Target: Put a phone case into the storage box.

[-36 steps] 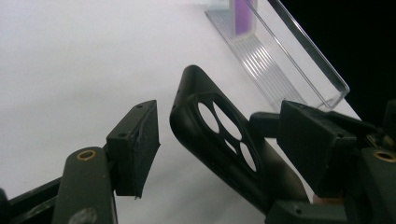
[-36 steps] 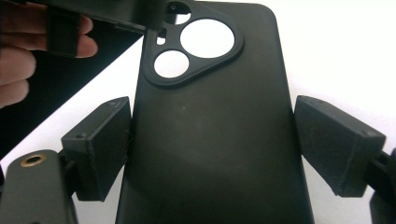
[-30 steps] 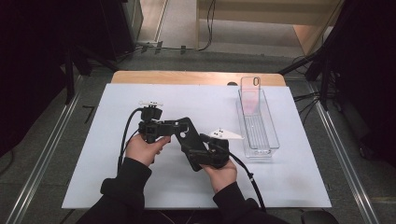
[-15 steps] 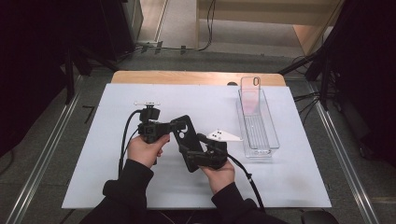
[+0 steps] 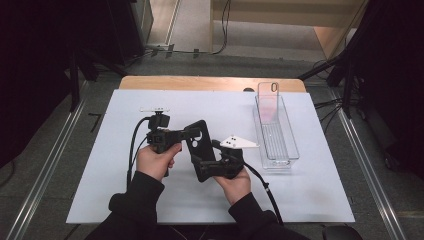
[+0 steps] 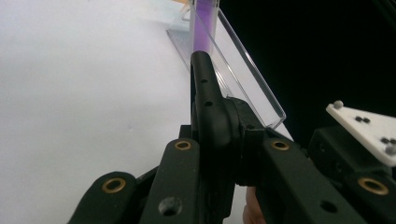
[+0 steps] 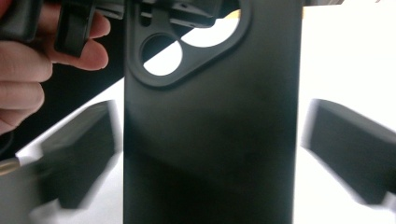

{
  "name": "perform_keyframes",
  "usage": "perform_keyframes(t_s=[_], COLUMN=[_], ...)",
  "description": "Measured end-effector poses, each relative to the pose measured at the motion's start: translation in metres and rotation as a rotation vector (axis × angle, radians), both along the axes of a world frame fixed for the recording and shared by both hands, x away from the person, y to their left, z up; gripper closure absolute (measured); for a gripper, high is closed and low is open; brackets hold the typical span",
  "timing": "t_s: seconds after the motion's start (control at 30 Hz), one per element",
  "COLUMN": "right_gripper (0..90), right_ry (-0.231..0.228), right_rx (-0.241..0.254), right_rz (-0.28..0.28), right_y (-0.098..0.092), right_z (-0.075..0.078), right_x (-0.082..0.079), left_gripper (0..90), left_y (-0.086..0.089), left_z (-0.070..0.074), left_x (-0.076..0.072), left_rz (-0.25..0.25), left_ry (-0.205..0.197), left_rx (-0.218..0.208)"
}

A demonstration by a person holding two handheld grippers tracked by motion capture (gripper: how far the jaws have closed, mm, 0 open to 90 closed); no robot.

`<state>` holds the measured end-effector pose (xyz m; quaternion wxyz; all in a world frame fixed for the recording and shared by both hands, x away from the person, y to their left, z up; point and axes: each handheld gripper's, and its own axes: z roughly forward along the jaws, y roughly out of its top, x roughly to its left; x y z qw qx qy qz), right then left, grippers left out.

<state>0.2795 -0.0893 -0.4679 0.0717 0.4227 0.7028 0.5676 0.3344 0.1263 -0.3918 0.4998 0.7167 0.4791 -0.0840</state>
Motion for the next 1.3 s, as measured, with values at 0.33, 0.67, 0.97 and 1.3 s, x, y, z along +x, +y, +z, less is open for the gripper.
perform_keyframes(t_s=[0.33, 0.67, 0.97, 1.3], right_gripper=[0.0, 0.0, 0.0, 0.0], right_ry=[0.080, 0.082, 0.082, 0.060], right_rx=[-0.038, -0.178, -0.222, -0.209], right_rz=[0.089, 0.168, 0.243, 0.238], right_y=[-0.009, -0.015, -0.019, -0.019], right_z=[0.005, 0.007, 0.009, 0.020], right_x=[0.009, 0.010, 0.014, 0.012], left_gripper=[82.6, 82.5, 82.5, 82.5], left_y=[0.007, 0.008, 0.007, 0.004], left_z=[0.007, 0.006, -0.002, -0.006], left_x=[-0.003, -0.012, -0.015, -0.024], left_rz=[0.028, 0.062, 0.045, 0.018], left_ry=[-0.101, -0.236, -0.329, -0.412], left_rx=[0.033, 0.094, 0.106, 0.097])
